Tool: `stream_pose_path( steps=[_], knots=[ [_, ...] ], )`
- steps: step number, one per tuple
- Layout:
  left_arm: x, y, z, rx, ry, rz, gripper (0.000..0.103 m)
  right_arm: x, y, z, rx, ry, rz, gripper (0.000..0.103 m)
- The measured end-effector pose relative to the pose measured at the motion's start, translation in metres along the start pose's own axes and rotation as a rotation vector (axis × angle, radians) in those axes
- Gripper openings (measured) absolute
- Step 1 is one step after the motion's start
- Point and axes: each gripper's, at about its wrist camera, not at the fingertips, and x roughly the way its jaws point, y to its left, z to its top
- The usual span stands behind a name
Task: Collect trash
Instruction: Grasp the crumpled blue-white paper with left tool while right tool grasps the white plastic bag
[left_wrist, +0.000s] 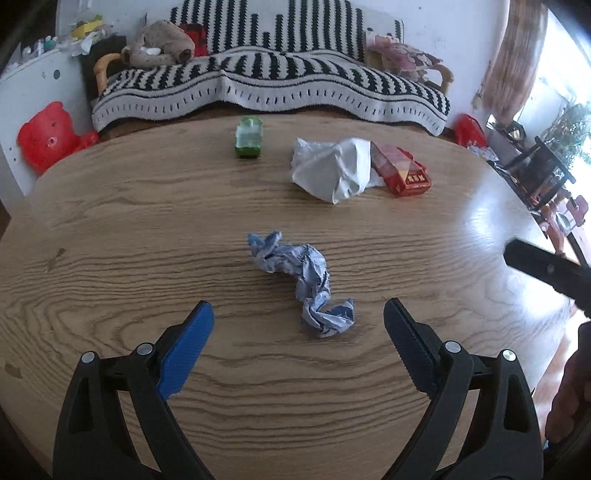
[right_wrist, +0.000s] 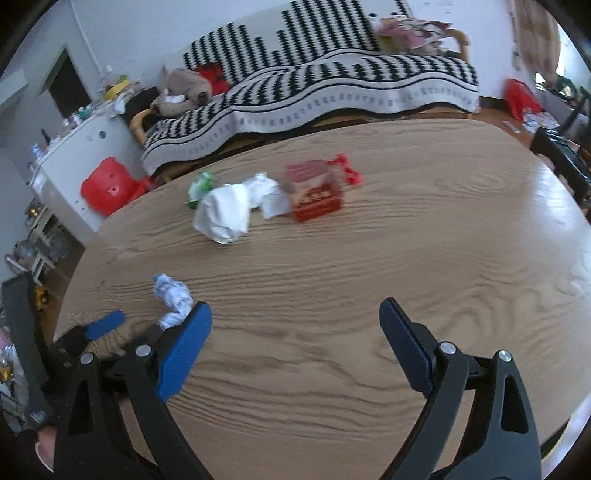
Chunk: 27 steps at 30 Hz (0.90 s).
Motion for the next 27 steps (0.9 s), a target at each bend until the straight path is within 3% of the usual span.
stream_pose_path(
  steps=[7, 11, 15, 17, 18, 22, 27],
  knots=[
    [0.038, 0.008, 0.007, -0.068, 0.064, -0.02, 0.09, 0.033, 0.023, 0.025, -0.037, 0.021, 0.065, 0.089],
    [0.049, 0.007, 0.012, -0.059, 0.06, -0.006, 0.088, 0.058, 0.035, 0.04, -0.07, 0.044, 0.086, 0.089],
    [0.053, 0.003, 0.016, -0.02, 0.04, 0.013, 0.071, 0.083, 0.047, 0.058, -0.104, 0.062, 0.11, 0.089],
    [0.052, 0.003, 0.017, 0.003, 0.034, 0.037, 0.05, 0.1, 0.055, 0.066, -0.137, 0.077, 0.114, 0.089],
    [0.052, 0.004, 0.016, 0.007, 0.034, 0.046, 0.047, 0.107, 0.058, 0.069, -0.146, 0.086, 0.115, 0.089],
    [0.049, 0.009, 0.015, 0.017, 0.038, 0.061, 0.042, 0.141, 0.071, 0.076, -0.174, 0.131, 0.113, 0.089],
    [0.046, 0.017, 0.014, -0.001, 0.048, 0.068, 0.042, 0.159, 0.084, 0.084, -0.202, 0.119, 0.101, 0.088]
  ],
)
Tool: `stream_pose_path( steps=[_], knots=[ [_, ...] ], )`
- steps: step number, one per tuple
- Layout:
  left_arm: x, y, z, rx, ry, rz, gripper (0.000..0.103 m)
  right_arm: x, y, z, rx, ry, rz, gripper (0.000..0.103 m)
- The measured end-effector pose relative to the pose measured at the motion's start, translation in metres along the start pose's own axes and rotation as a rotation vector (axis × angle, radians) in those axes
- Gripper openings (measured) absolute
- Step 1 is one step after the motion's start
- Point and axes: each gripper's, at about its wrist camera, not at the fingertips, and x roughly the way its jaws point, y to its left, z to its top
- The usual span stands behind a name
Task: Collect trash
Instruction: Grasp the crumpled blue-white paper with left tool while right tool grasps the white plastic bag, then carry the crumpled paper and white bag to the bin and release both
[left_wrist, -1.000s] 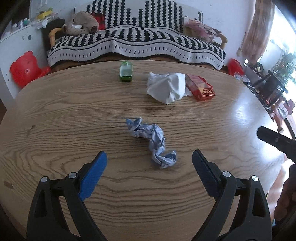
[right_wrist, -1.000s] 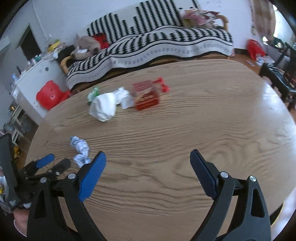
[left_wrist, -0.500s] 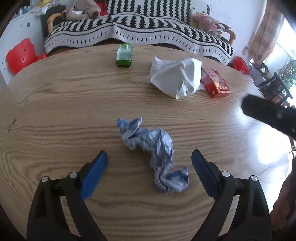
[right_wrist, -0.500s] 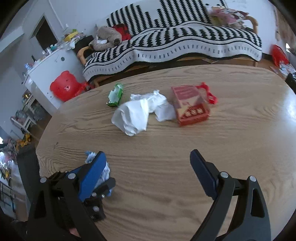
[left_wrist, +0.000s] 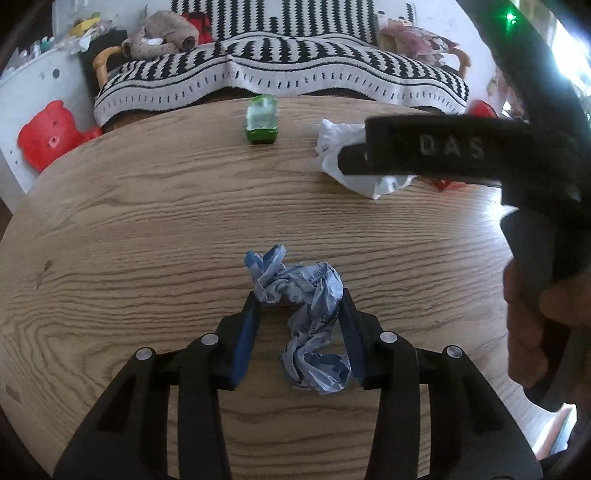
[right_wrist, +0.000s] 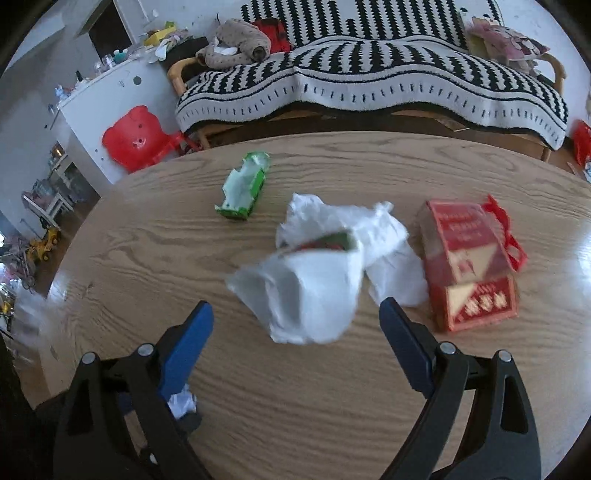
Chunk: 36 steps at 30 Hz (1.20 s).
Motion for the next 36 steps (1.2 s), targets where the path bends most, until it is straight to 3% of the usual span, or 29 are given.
stream_pose_path(
  steps=[2, 3, 4, 7, 15, 23, 29, 36],
  knots=[
    [-0.001, 0.005, 0.0, -0.015, 0.007, -0.004, 0.042, 0.006, 0.002, 0.005, -0.002, -0.001, -0.014, 0.085],
    [-0.002, 0.007, 0.001, -0.019, 0.005, -0.002, 0.042, 0.009, 0.003, 0.007, -0.003, 0.004, -0.015, 0.074],
    [-0.003, 0.008, 0.002, -0.022, 0.002, 0.001, 0.042, 0.012, 0.004, 0.007, -0.003, 0.011, -0.02, 0.056],
    [-0.008, 0.013, 0.005, -0.037, -0.011, 0.002, 0.042, 0.01, 0.006, 0.005, -0.011, 0.003, -0.032, 0.053],
    [-0.025, 0.008, 0.006, -0.052, -0.027, -0.029, 0.042, -0.051, 0.007, -0.027, -0.026, -0.075, -0.052, 0.052],
    [-0.052, -0.027, -0.002, 0.014, -0.052, -0.088, 0.042, -0.153, -0.033, -0.089, 0.056, -0.152, -0.105, 0.052],
    [-0.078, -0.076, -0.013, 0.091, -0.071, -0.164, 0.042, -0.221, -0.077, -0.145, 0.167, -0.196, -0.179, 0.052],
    [-0.092, -0.161, -0.021, 0.197, -0.074, -0.286, 0.042, -0.284, -0.131, -0.202, 0.254, -0.236, -0.286, 0.052]
  ],
)
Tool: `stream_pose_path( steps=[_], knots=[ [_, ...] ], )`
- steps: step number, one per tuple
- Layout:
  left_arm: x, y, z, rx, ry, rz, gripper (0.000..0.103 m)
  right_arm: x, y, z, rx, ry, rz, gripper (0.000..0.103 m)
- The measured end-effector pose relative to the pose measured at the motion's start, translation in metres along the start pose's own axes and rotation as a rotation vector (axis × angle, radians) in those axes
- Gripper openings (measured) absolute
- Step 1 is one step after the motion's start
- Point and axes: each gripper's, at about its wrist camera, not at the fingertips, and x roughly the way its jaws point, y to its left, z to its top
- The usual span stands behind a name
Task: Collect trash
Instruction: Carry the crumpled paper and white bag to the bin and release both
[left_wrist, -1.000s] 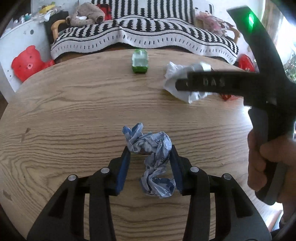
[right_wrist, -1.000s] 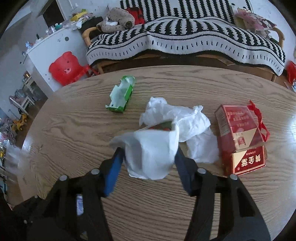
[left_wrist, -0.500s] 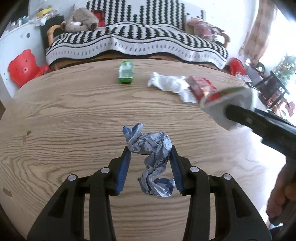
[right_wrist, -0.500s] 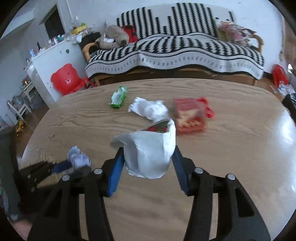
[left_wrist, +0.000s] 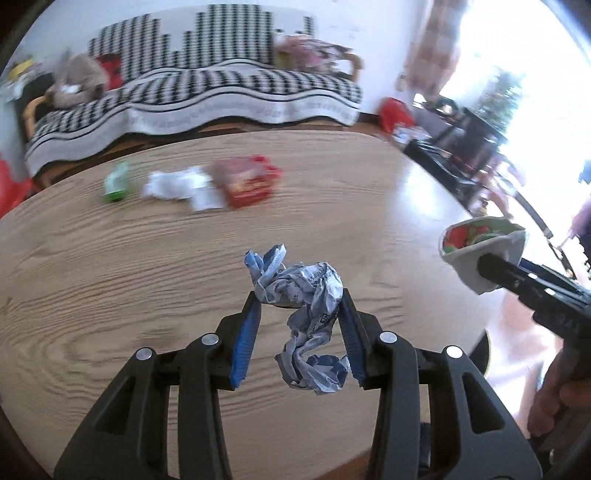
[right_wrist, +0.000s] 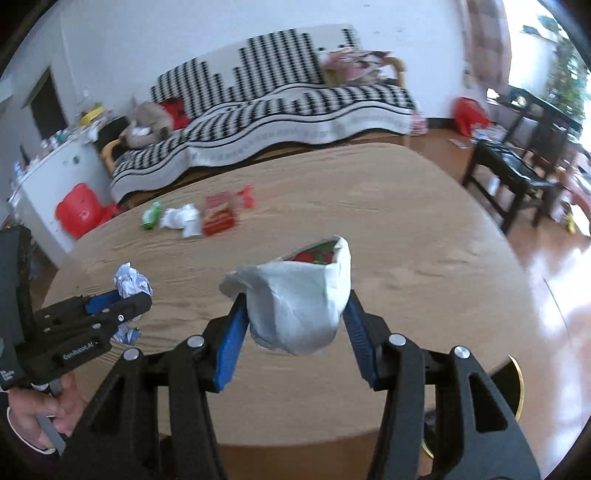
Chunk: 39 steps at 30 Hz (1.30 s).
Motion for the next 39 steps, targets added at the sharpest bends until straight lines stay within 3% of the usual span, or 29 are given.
stream_pose_path(
  steps=[13, 23, 28, 39],
  knots=[
    [0.041, -0.166, -0.005, 0.203, 0.013, -0.241, 0.042, -0.071, -0.147, -0.051, 0.19, -0.033, -0.184, 0.052],
    [0.086, -0.264, -0.043, 0.339, 0.117, -0.421, 0.042, -0.101, -0.239, -0.095, 0.372, 0.011, -0.259, 0.052],
    [0.104, -0.286, -0.058, 0.373, 0.174, -0.46, 0.042, -0.101, -0.263, -0.105, 0.444, 0.053, -0.278, 0.052],
    [0.12, -0.298, -0.063, 0.372, 0.21, -0.466, 0.042, -0.098, -0.259, -0.1, 0.45, 0.066, -0.278, 0.052]
  ],
)
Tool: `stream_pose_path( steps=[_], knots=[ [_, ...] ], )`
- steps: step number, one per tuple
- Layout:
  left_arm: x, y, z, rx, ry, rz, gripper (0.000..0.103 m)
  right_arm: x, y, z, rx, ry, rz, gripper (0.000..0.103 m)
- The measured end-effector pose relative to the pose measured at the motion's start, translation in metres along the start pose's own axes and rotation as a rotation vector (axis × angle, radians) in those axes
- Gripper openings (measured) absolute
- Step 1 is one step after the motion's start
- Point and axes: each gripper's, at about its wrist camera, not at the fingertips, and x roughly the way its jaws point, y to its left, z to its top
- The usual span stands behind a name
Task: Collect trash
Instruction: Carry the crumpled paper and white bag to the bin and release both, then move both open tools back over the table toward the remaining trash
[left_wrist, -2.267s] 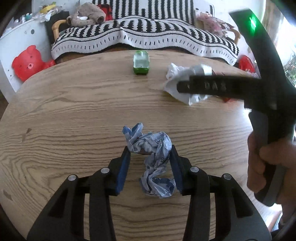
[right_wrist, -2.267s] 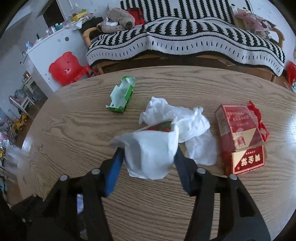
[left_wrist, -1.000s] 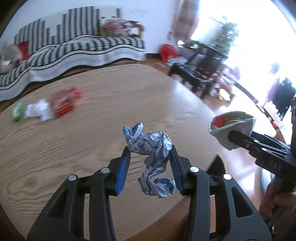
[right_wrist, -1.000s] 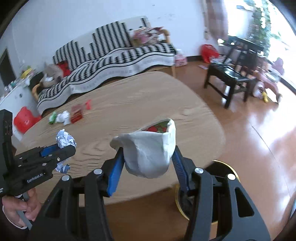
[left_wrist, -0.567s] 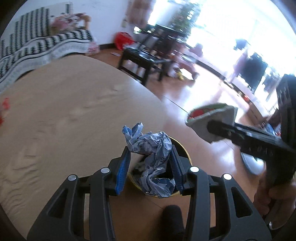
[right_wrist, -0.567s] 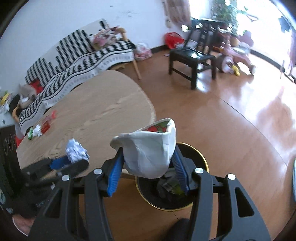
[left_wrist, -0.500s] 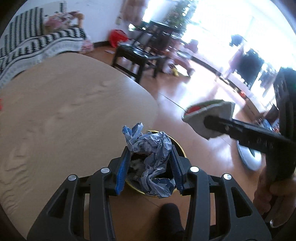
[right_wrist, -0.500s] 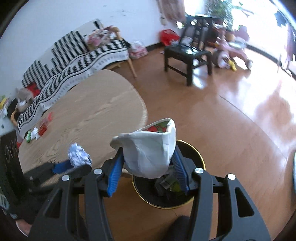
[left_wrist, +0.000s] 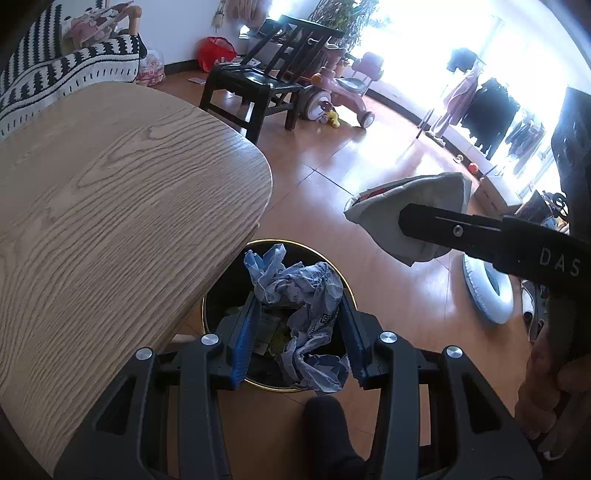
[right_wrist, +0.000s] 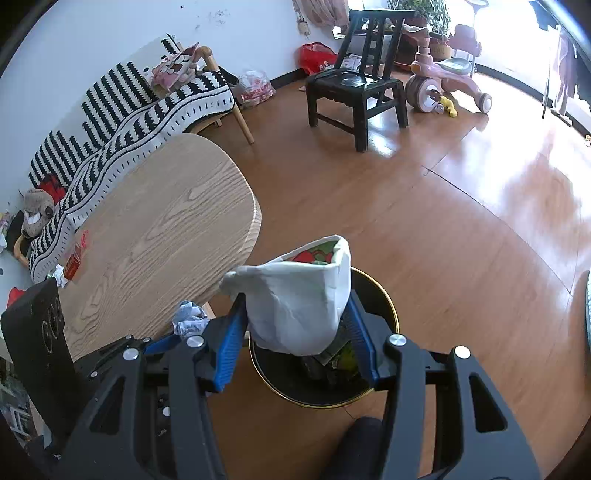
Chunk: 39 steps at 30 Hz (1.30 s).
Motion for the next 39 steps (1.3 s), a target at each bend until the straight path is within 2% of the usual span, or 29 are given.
stream_pose_path(
  steps=[10, 12, 14, 23, 27, 32, 34, 39],
  knots=[
    [0.003, 0.003, 0.001, 0.001, 0.003, -0.009, 0.043, -0.001, 0.0, 0.001, 0.004, -0.001, -0.004, 0.053],
    [0.002, 0.003, 0.001, 0.001, 0.0, -0.016, 0.045, -0.002, -0.001, 0.001, 0.015, -0.005, -0.005, 0.058],
    [0.003, 0.003, 0.002, 0.003, 0.002, -0.022, 0.053, -0.004, -0.002, 0.001, 0.025, -0.013, -0.001, 0.071],
    [-0.002, 0.001, 0.0, 0.007, -0.015, -0.024, 0.074, -0.006, -0.002, 0.003, 0.027, -0.029, -0.001, 0.078],
    [-0.01, 0.003, 0.0, 0.01, -0.028, -0.011, 0.079, -0.007, 0.004, 0.005, 0.015, -0.04, 0.004, 0.081],
    [-0.032, 0.016, 0.001, -0.003, -0.056, 0.016, 0.085, -0.011, 0.03, 0.01, -0.034, -0.059, 0.017, 0.085],
    [-0.048, 0.028, -0.002, -0.01, -0.075, 0.05, 0.088, -0.011, 0.047, 0.011, -0.063, -0.064, 0.031, 0.085],
    [-0.086, 0.062, -0.012, -0.049, -0.104, 0.118, 0.088, -0.008, 0.097, 0.018, -0.14, -0.06, 0.078, 0.085]
  ],
)
